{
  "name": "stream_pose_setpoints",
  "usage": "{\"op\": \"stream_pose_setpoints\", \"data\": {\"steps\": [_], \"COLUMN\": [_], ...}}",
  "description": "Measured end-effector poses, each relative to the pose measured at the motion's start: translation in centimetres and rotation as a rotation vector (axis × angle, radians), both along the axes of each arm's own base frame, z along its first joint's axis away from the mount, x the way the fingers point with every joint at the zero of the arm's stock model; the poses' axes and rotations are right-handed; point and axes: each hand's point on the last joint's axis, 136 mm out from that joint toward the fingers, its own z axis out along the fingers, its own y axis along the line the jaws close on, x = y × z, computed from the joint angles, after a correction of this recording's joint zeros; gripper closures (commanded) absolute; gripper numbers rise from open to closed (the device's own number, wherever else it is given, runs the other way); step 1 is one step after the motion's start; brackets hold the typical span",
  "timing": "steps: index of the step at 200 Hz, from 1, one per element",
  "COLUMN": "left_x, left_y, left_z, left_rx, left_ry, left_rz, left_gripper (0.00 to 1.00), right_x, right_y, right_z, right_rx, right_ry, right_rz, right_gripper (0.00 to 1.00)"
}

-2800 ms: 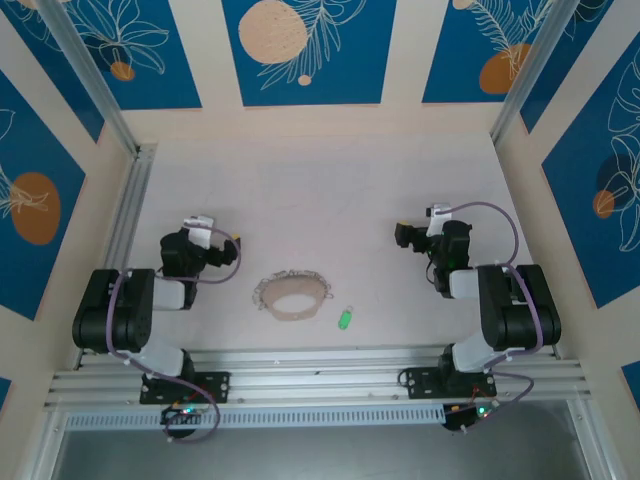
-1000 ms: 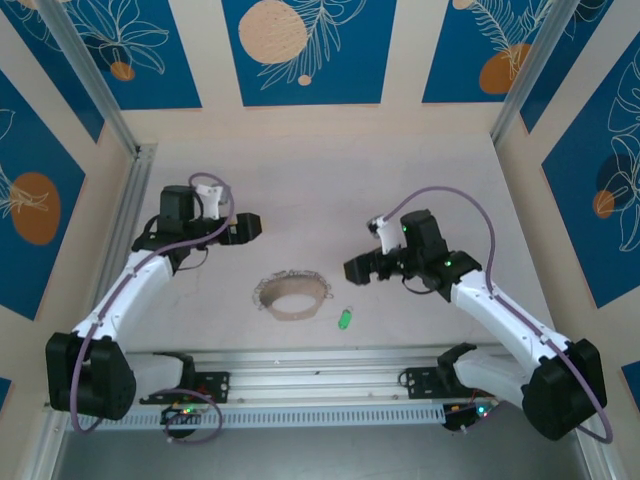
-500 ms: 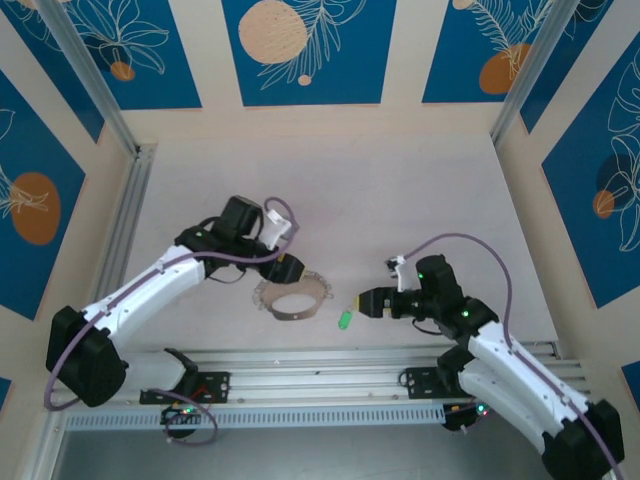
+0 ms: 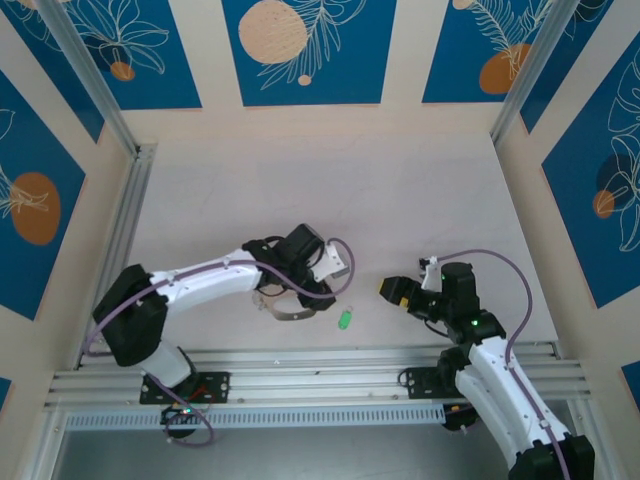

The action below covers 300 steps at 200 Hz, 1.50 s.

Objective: Put the keys on the keyring

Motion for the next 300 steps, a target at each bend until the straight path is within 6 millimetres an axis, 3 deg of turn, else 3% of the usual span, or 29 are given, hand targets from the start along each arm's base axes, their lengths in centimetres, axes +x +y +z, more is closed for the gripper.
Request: {"op": "stream_pose_setpoints", "data": {"steps": [61, 154, 219, 300], "left_x": [1.7, 2.1, 1.3, 1.2], "left_y": [-3.4, -1.0, -1.1, -0.8], "left_z": [-2.6, -6.1, -6.4, -7.3], "left_rx": [0.103, 0.312, 0.324, 0.345], "left_ry": [-0.146, -0.243, -0.249, -0.244], "left_rz": [-0.131, -0.233, -0.275, -0.297], "left_gripper": [0.68, 0.76, 0.87, 0.91], "right_x": [0.0, 0.5, 0.5, 0.6], "right_y": [-0.1, 0.2, 0.1, 0.0], "right_z": [-0.7, -0.4, -0.8, -0.8], "right_rx": [-0.003, 0.008, 0.006, 0.004], "right_ry": [0.016, -0.008, 0.000, -0.003], "right_rz": [0.000, 0.010, 0.006, 0.005], "right_gripper": [0.21, 0.20, 0.19, 0.18]}}
